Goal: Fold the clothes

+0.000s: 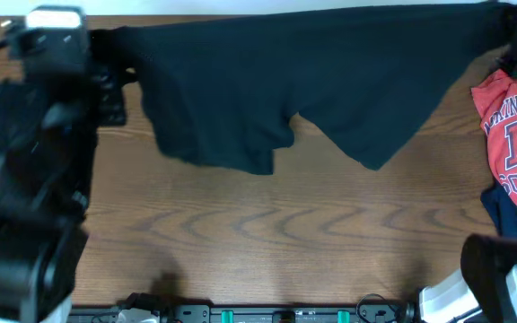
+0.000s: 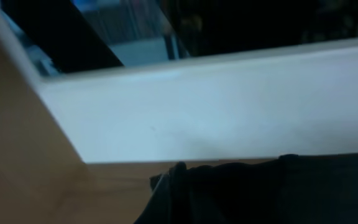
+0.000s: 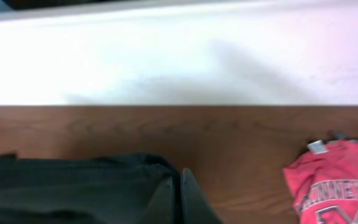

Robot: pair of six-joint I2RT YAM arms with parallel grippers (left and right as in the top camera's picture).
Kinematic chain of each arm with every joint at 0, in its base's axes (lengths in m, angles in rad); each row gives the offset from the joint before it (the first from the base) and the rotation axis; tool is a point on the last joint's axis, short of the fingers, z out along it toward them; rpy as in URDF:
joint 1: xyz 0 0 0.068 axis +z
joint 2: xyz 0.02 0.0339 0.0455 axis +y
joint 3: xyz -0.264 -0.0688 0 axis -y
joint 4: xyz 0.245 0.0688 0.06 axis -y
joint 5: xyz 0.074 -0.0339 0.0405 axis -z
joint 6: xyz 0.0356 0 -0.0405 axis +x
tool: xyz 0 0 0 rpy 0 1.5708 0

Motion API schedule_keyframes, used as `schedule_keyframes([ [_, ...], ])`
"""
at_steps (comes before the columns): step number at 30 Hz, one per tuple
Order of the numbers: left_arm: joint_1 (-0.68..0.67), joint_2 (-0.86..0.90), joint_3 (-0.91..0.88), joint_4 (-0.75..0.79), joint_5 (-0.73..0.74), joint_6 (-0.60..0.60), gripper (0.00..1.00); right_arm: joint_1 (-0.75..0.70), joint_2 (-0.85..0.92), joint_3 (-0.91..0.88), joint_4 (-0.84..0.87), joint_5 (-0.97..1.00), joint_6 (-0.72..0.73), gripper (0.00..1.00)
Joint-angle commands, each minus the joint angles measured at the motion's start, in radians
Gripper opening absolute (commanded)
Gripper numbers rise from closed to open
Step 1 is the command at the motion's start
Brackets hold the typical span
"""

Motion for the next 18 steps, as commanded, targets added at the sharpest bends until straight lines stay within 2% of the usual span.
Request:
schedule_keyframes([
  [1,0.021,-0.043,0.028,0.007,-0.225,0.071,0.06,-0.025,-0.032,0.010,0.014,0.248,0.024,0.01],
  [8,0.021,-0.084,0.030,0.006,-0.335,0.096,0.06,-0.025,-0.105,0.010,0.014,0.285,0.034,0.01],
  [18,0.021,-0.068,0.030,-0.008,-0.338,0.100,0.06,-0.025,-0.101,-0.026,-0.023,0.334,0.079,0.01],
])
